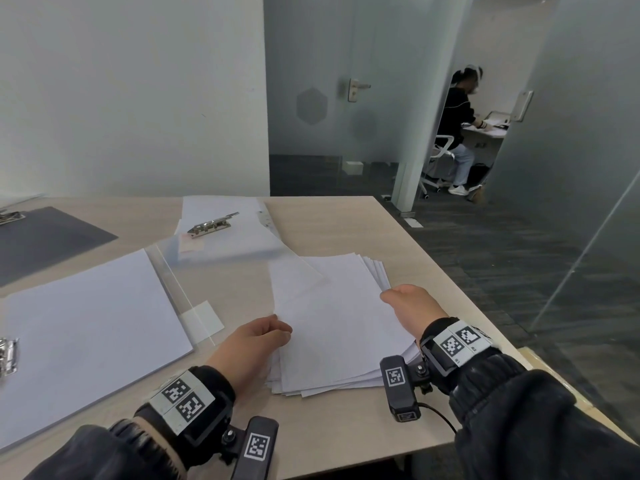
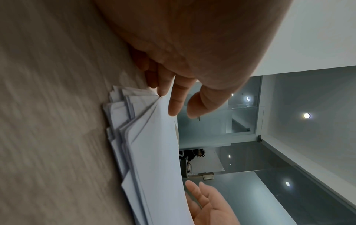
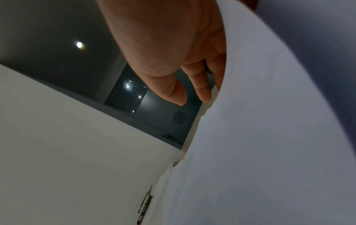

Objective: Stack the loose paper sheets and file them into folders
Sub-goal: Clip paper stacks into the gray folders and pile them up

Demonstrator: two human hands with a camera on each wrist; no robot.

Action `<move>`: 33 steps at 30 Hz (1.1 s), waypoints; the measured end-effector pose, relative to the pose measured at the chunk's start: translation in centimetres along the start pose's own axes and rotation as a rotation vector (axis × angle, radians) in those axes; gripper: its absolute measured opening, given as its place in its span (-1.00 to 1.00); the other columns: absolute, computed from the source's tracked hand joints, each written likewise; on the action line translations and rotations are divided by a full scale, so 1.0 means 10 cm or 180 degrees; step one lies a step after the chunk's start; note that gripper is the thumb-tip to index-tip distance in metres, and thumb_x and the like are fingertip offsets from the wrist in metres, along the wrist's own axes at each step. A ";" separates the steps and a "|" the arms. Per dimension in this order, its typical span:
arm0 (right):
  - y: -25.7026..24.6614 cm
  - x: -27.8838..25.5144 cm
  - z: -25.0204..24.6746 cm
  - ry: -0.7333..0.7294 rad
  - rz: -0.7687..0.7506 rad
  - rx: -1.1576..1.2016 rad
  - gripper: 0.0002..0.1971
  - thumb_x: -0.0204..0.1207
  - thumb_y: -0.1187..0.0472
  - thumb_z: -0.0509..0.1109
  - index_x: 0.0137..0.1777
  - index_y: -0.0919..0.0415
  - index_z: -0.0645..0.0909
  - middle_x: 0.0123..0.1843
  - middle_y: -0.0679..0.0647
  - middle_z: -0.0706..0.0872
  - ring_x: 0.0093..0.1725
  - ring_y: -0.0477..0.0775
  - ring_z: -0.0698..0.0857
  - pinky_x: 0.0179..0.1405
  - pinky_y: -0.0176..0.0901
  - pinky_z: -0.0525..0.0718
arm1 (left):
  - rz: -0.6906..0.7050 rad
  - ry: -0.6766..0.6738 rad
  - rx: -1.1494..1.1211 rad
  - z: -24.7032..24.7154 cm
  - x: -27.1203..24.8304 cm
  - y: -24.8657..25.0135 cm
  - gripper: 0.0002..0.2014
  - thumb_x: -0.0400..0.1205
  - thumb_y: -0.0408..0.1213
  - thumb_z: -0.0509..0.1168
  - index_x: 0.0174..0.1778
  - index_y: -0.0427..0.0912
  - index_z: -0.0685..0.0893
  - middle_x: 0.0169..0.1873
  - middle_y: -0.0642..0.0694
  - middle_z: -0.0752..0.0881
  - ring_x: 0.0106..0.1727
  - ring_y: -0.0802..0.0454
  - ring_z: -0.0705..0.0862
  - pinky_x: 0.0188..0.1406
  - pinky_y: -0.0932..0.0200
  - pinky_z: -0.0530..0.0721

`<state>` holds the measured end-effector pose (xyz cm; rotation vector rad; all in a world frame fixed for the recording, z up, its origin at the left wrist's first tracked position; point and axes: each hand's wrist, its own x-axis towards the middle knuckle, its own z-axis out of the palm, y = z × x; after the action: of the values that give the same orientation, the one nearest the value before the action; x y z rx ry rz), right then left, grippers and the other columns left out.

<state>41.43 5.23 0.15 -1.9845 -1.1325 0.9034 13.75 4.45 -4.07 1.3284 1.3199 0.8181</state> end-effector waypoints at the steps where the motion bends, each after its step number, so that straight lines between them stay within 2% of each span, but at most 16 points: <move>1: 0.00 0.00 0.01 0.0018 -0.0028 -0.0020 -0.52 0.63 0.15 0.29 0.37 0.55 0.53 -0.08 0.17 0.57 -0.10 0.15 0.54 0.04 0.01 0.57 | -0.0014 0.0004 0.0001 0.00 -0.01 0.01 -0.89 0.52 -0.16 0.48 -0.08 -0.01 0.87 0.31 0.12 0.71 0.43 0.17 0.59 0.62 -0.01 0.37; 3: -0.01 -0.01 0.03 0.0027 -0.0057 -0.0058 -0.51 0.64 0.15 0.29 0.40 0.54 0.51 0.16 0.43 0.73 0.12 0.39 0.70 0.33 0.18 0.59 | 0.0000 -0.0054 -0.0057 -0.01 -0.02 0.01 -0.74 0.33 0.01 0.46 -0.10 0.08 0.88 0.31 0.10 0.73 0.42 0.14 0.63 0.62 -0.09 0.41; 4: -0.02 -0.01 0.04 0.0045 -0.0085 -0.0066 -0.52 0.64 0.15 0.29 0.40 0.53 0.51 0.31 0.46 0.68 0.21 0.43 0.69 0.39 0.20 0.55 | 0.0005 -0.0068 -0.0052 -0.01 -0.02 0.02 -0.72 0.29 0.03 0.44 -0.11 0.12 0.87 0.33 0.10 0.73 0.41 0.13 0.64 0.62 -0.11 0.42; 6: -0.02 -0.01 0.04 0.0042 -0.0121 -0.0065 -0.56 0.64 0.14 0.30 0.37 0.48 0.57 0.36 0.41 0.65 0.08 0.30 0.67 0.39 0.15 0.55 | 0.0003 -0.0087 -0.0042 -0.02 -0.02 0.02 -0.71 0.28 0.04 0.43 -0.12 0.15 0.86 0.33 0.11 0.74 0.40 0.14 0.65 0.61 -0.11 0.43; 9: -0.01 0.02 0.04 0.0072 -0.0136 0.0039 -0.60 0.64 0.15 0.31 0.32 0.46 0.60 0.13 0.31 0.75 0.01 0.22 0.64 0.28 0.08 0.60 | 0.0010 -0.0105 -0.0043 -0.02 -0.02 0.02 -0.78 0.36 -0.01 0.43 -0.12 0.12 0.86 0.24 0.15 0.77 0.32 0.15 0.69 0.59 -0.09 0.46; 11: 0.00 0.01 0.03 0.0105 -0.0158 0.0123 -0.63 0.63 0.16 0.30 0.23 0.49 0.62 -0.11 0.17 0.63 -0.11 0.15 0.56 -0.01 -0.02 0.57 | 0.0026 -0.0055 0.0032 -0.01 -0.03 0.02 -0.87 0.50 -0.09 0.45 -0.10 0.06 0.87 0.29 0.16 0.73 0.34 0.19 0.65 0.57 -0.01 0.44; 13: 0.00 0.01 0.03 0.0128 -0.0152 0.0205 -0.76 0.62 0.17 0.30 -0.02 0.37 0.67 -0.21 0.09 0.56 -0.19 0.09 0.51 -0.20 -0.08 0.44 | 0.0083 -0.0031 0.0131 -0.01 0.00 0.01 -0.90 0.62 -0.18 0.43 -0.05 0.02 0.86 0.28 0.19 0.68 0.33 0.20 0.62 0.48 0.09 0.42; 14: 0.01 0.01 0.03 0.0151 -0.0171 0.0271 -0.81 0.60 0.17 0.30 -0.17 0.25 0.64 -0.26 0.07 0.55 -0.23 0.09 0.51 -0.22 -0.08 0.43 | 0.0114 -0.0029 0.0178 0.00 0.00 0.01 -0.89 0.66 -0.23 0.40 -0.02 0.01 0.85 0.23 0.22 0.67 0.29 0.23 0.61 0.42 0.13 0.42; 16: 0.03 0.03 0.02 0.0205 -0.0190 0.0457 -0.82 0.54 0.14 0.31 -0.28 0.13 0.60 -0.29 0.13 0.63 -0.25 0.14 0.58 -0.17 -0.07 0.51 | 0.0163 -0.0025 0.0226 0.00 0.01 -0.01 -0.87 0.69 -0.28 0.37 0.02 -0.02 0.84 0.12 0.34 0.65 0.17 0.38 0.59 0.32 0.18 0.40; 19: 0.04 0.04 0.01 0.0271 -0.0224 0.0719 -0.85 0.50 0.10 0.36 -0.02 0.06 0.74 -0.03 0.16 0.82 -0.04 0.18 0.76 0.06 0.05 0.71 | 0.0190 -0.0007 0.0227 0.00 0.04 -0.02 -0.87 0.68 -0.29 0.38 0.01 -0.04 0.84 0.01 0.43 0.62 0.07 0.52 0.53 0.16 0.26 0.43; 20: 0.04 0.04 0.01 0.0286 -0.0227 0.0762 -0.79 0.50 0.10 0.37 0.09 0.03 0.73 0.05 0.11 0.81 0.05 0.17 0.76 0.18 0.10 0.74 | 0.0197 -0.0012 0.0236 0.00 0.05 -0.03 -0.87 0.68 -0.30 0.38 0.01 -0.05 0.84 -0.04 0.42 0.62 0.04 0.52 0.53 0.10 0.34 0.46; 22: 0.01 0.04 0.01 0.0224 -0.0173 0.0840 -0.70 0.51 0.11 0.40 0.24 0.06 0.68 0.14 0.10 0.77 0.08 0.14 0.73 0.21 0.09 0.70 | 0.0203 -0.0007 0.0260 -0.01 0.05 -0.04 -0.87 0.69 -0.31 0.37 0.02 -0.08 0.84 -0.12 0.42 0.63 -0.01 0.49 0.55 0.02 0.48 0.42; 25: 0.00 0.02 0.01 -0.0224 0.0015 0.0691 -0.84 0.64 0.25 0.39 0.13 0.31 0.69 -0.04 0.15 0.71 -0.11 0.12 0.65 -0.06 -0.09 0.56 | 0.0155 -0.0019 0.0147 -0.01 0.06 -0.04 -0.87 0.68 -0.32 0.37 0.00 -0.12 0.85 -0.15 0.42 0.64 -0.03 0.47 0.57 0.04 0.46 0.45; 28: 0.04 0.01 0.02 -0.0551 0.0188 0.0247 -0.82 0.61 0.36 0.41 0.15 0.43 0.68 0.09 0.34 0.77 -0.01 0.32 0.77 0.05 0.03 0.67 | 0.0089 -0.0037 0.0028 -0.01 0.06 -0.03 -0.87 0.68 -0.35 0.38 -0.01 -0.15 0.85 -0.10 0.41 0.65 0.01 0.49 0.57 0.11 0.37 0.49; 31: 0.06 0.04 -0.06 -0.0350 0.0117 0.0071 -0.79 0.56 0.47 0.39 0.17 0.49 0.69 0.14 0.47 0.78 0.14 0.48 0.77 0.21 0.25 0.70 | 0.0073 -0.0019 -0.0087 -0.01 0.05 -0.02 -0.87 0.67 -0.36 0.38 0.03 -0.17 0.84 0.03 0.34 0.67 0.19 0.43 0.58 0.29 0.22 0.46; 33: 0.09 0.06 -0.16 -0.0001 -0.0002 0.0249 -0.81 0.53 0.50 0.37 0.11 0.44 0.71 0.10 0.45 0.79 0.11 0.47 0.78 0.19 0.27 0.70 | 0.0056 -0.0021 -0.0162 -0.02 0.05 0.00 -0.86 0.69 -0.38 0.36 0.07 -0.22 0.82 -0.04 0.25 0.71 0.09 0.34 0.64 0.12 0.34 0.51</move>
<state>43.30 5.10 0.14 -1.9207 -1.0815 0.9337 13.67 4.98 -4.16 1.3033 1.2759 0.8533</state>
